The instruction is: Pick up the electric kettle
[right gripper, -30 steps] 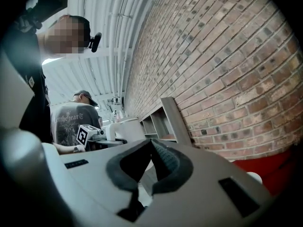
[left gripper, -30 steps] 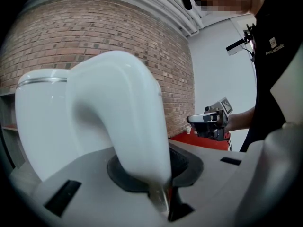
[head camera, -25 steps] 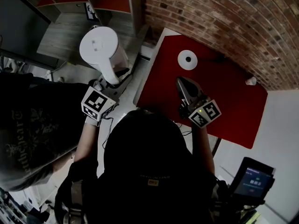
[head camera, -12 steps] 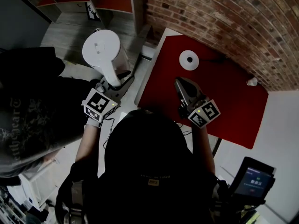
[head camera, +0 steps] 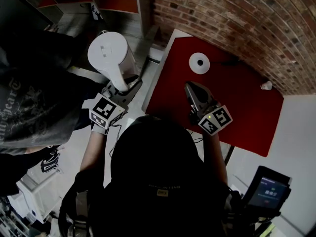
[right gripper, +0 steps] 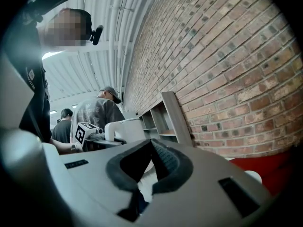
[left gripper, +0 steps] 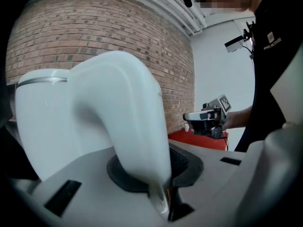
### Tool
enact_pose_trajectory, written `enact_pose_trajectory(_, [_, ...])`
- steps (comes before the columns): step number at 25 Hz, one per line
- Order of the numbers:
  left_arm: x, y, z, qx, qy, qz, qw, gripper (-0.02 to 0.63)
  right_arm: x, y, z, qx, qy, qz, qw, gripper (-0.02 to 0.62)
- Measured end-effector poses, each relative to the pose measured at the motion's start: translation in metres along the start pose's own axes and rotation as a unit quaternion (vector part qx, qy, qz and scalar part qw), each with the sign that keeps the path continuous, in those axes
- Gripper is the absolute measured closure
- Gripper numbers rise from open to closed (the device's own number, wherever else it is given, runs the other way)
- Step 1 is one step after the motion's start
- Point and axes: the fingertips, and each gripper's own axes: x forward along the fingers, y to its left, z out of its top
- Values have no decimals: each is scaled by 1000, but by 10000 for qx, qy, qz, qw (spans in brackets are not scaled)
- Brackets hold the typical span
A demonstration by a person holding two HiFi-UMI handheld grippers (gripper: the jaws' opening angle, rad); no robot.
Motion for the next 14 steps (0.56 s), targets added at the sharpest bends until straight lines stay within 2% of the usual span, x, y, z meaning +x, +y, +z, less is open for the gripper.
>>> enact_pose_trajectory(14, [8, 3, -4, 21, 74, -77, 9999, 545, 1, -8, -2, -13, 1, -69, 10000, 589])
